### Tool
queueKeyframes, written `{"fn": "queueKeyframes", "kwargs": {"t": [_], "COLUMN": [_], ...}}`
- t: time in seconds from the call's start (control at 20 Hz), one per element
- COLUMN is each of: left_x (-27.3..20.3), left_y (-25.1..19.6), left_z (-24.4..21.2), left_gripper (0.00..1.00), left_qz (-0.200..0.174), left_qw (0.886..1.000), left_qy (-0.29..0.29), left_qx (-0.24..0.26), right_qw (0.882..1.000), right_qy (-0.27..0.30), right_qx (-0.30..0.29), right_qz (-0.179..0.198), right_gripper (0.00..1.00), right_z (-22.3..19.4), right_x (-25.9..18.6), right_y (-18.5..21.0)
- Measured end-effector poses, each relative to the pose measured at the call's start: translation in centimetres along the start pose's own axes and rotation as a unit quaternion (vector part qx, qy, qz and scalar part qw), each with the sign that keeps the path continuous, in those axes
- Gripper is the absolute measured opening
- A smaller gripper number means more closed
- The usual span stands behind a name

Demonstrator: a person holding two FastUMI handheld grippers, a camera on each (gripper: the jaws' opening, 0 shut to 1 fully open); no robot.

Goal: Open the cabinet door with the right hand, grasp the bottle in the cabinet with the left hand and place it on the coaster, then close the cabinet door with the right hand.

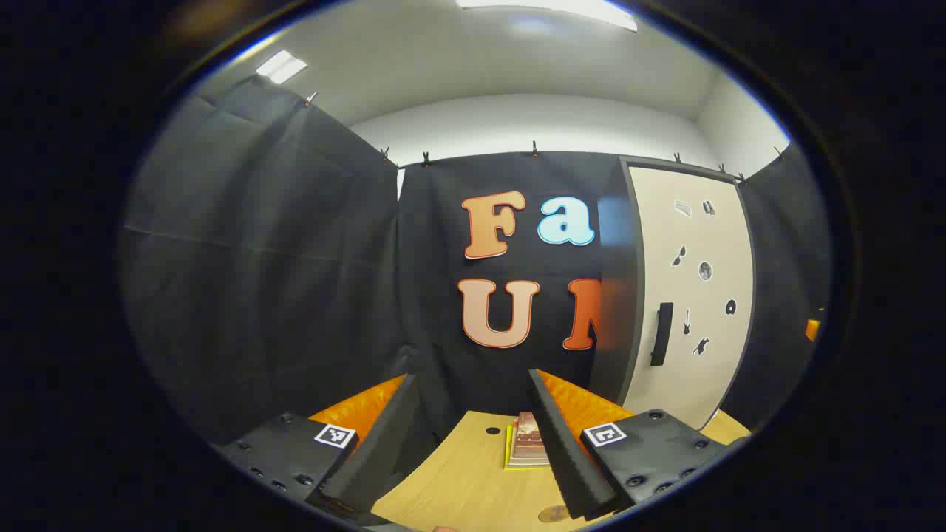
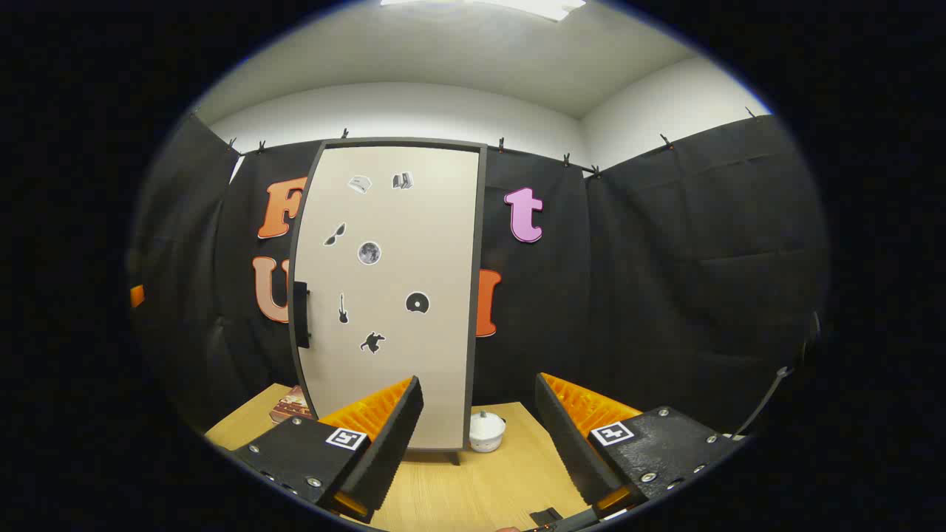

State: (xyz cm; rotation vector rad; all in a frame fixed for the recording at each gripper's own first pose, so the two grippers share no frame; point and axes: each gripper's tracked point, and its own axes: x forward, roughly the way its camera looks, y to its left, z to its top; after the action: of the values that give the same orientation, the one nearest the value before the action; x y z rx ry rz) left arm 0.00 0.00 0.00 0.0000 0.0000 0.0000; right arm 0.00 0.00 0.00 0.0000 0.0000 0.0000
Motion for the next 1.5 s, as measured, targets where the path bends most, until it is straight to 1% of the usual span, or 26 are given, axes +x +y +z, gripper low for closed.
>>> {"fn": "queueKeyframes", "kwargs": {"t": [0.1, 0.15, 0.2, 0.25, 0.3, 0.35, 0.4, 0.45, 0.5, 0.6, 0.75, 0.9, 0.95, 1.0, 1.15, 1.2, 1.25, 1.3, 1.35, 1.4, 1.45, 1.5], "left_x": [1.2, 2.0, 2.7, 3.1, 3.5, 3.8, 4.0, 4.0, 4.1, 4.4, 4.4, 4.5, 4.6, 4.7, 4.8, 4.8, 4.7, 4.5, 4.3, 4.2, 4.0, 3.9], "left_y": [0.8, 1.3, 1.6, 1.7, 1.7, 1.9, 2.6, 3.2, 3.8, 5.0, 5.8, 6.4, 6.4, 6.3, 6.7, 6.8, 7.0, 7.0, 7.0, 7.0, 7.1, 7.3], "left_z": [-0.4, -0.9, -1.5, -1.9, -1.8, -1.9, -1.9, -2.0, -1.8, -1.5, -1.0, -1.1, -1.0, -0.8, 0.4, 0.8, 1.0, 1.1, 1.4, 1.5, 1.5, 1.3], "left_gripper": [0.96, 0.93, 0.92, 1.0, 0.93, 0.96, 0.99, 0.96, 1.0, 0.96, 0.96, 0.96, 0.96, 1.0, 1.0, 0.96, 0.96, 0.93, 0.96, 0.96, 0.96, 0.93], "left_qz": [-0.002, -0.001, -0.001, -0.005, -0.011, -0.011, -0.009, -0.006, -0.005, 0.0, -0.003, -0.006, -0.008, -0.012, -0.02, -0.021, -0.022, -0.025, -0.029, -0.032, -0.034, -0.035], "left_qw": [1.0, 1.0, 1.0, 1.0, 1.0, 0.999, 0.999, 1.0, 1.0, 1.0, 1.0, 1.0, 1.0, 1.0, 1.0, 1.0, 1.0, 1.0, 1.0, 0.999, 0.999, 0.999], "left_qy": [0.002, 0.01, 0.019, 0.025, 0.025, 0.026, 0.027, 0.025, 0.021, 0.018, 0.009, 0.007, 0.006, 0.004, -0.005, -0.008, -0.007, -0.005, -0.007, -0.01, -0.011, -0.01], "left_qx": [0.012, 0.013, 0.01, 0.001, -0.009, -0.016, -0.017, -0.015, -0.012, -0.013, -0.024, -0.017, -0.016, -0.017, -0.012, -0.009, -0.004, 0.0, 0.004, 0.006, 0.008, 0.008], "right_qw": [1.0, 1.0, 1.0, 1.0, 1.0, 1.0, 1.0, 1.0, 1.0, 1.0, 1.0, 0.999, 0.999, 0.999, 0.998, 0.997, 0.997, 0.996, 0.996, 0.996, 0.995, 0.995], "right_qy": [0.01, 0.015, 0.014, 0.012, 0.011, 0.01, 0.009, 0.008, 0.012, 0.012, 0.011, 0.014, 0.012, 0.011, 0.006, 0.006, 0.008, 0.008, 0.004, 0.001, -0.001, 0.0], "right_qx": [0.003, 0.001, 0.0, -0.001, -0.001, -0.001, -0.001, 0.001, 0.004, 0.011, 0.011, 0.006, 0.007, 0.011, 0.032, 0.037, 0.039, 0.039, 0.037, 0.034, 0.033, 0.033], "right_qz": [-0.01, -0.009, -0.005, 0.0, 0.005, 0.01, 0.014, 0.017, 0.017, 0.021, 0.025, 0.029, 0.033, 0.037, 0.056, 0.063, 0.069, 0.075, 0.079, 0.084, 0.089, 0.094], "right_gripper": [0.94, 0.94, 0.95, 0.94, 0.94, 0.94, 0.95, 0.95, 0.95, 0.95, 0.95, 0.95, 0.95, 0.95, 0.95, 0.95, 0.95, 0.95, 0.95, 0.95, 0.95, 0.95], "right_z": [-0.4, -0.5, -0.3, 0.0, 0.2, 0.4, 0.7, 0.9, 0.8, 1.2, 1.5, 1.6, 1.8, 1.9, 2.5, 2.7, 2.8, 3.0, 3.3, 3.6, 3.6, 3.5], "right_x": [0.4, 0.6, 0.7, 0.8, 0.8, 0.8, 0.9, 1.0, 1.1, 1.3, 1.5, 2.2, 2.4, 2.7, 3.8, 4.1, 4.5, 4.9, 5.3, 5.8, 6.3, 7.0], "right_y": [0.9, 1.8, 2.7, 3.6, 4.4, 5.2, 5.9, 6.4, 6.9, 8.1, 9.5, 11.4, 12.2, 13.0, 16.2, 17.2, 18.2, 19.3, 20.3, 21.3, 22.5, 23.6]}}
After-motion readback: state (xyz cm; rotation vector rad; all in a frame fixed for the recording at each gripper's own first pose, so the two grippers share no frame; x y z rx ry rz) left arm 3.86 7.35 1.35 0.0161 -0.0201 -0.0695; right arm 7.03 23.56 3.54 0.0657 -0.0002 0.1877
